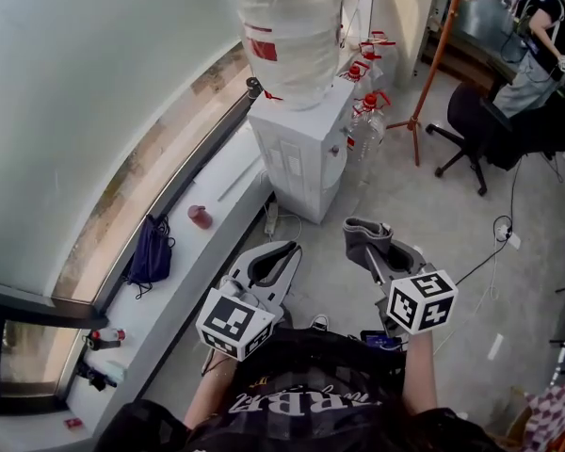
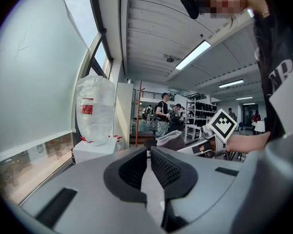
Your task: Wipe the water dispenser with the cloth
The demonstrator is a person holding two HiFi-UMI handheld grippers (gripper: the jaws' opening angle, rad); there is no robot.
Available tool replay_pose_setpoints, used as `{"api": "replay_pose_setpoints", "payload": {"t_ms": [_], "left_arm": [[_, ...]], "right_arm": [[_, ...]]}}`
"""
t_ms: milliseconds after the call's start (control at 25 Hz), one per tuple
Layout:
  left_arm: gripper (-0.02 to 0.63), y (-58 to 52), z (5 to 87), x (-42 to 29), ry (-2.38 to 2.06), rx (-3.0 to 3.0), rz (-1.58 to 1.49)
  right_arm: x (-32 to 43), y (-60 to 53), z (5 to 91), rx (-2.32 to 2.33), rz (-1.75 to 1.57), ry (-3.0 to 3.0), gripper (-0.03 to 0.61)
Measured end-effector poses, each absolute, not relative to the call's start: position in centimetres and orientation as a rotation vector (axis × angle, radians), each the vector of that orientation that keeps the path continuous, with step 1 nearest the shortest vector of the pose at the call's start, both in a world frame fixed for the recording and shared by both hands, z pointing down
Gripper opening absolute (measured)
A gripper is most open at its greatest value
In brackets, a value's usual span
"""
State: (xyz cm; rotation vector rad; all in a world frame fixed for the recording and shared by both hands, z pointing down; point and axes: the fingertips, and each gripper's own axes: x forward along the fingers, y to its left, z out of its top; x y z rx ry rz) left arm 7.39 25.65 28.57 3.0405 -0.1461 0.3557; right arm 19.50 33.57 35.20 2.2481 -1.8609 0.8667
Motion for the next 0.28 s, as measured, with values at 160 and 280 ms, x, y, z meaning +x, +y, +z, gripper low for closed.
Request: {"api": "replay_pose_setpoints", "payload": {"t_ms": [160, 280], "left_arm": [[0.04, 26.0, 28.3, 7.6, -0.145, 3.037, 0.367], [0.04, 26.7, 27.9, 7.7, -0.133, 3.036, 0.375]], "right_arm": [[19.5, 33.8, 34.9, 2.244, 0.871, -1.865, 0.104], [19.4, 34.5, 34.7, 2.246, 0.879, -1.858, 0.104]]}}
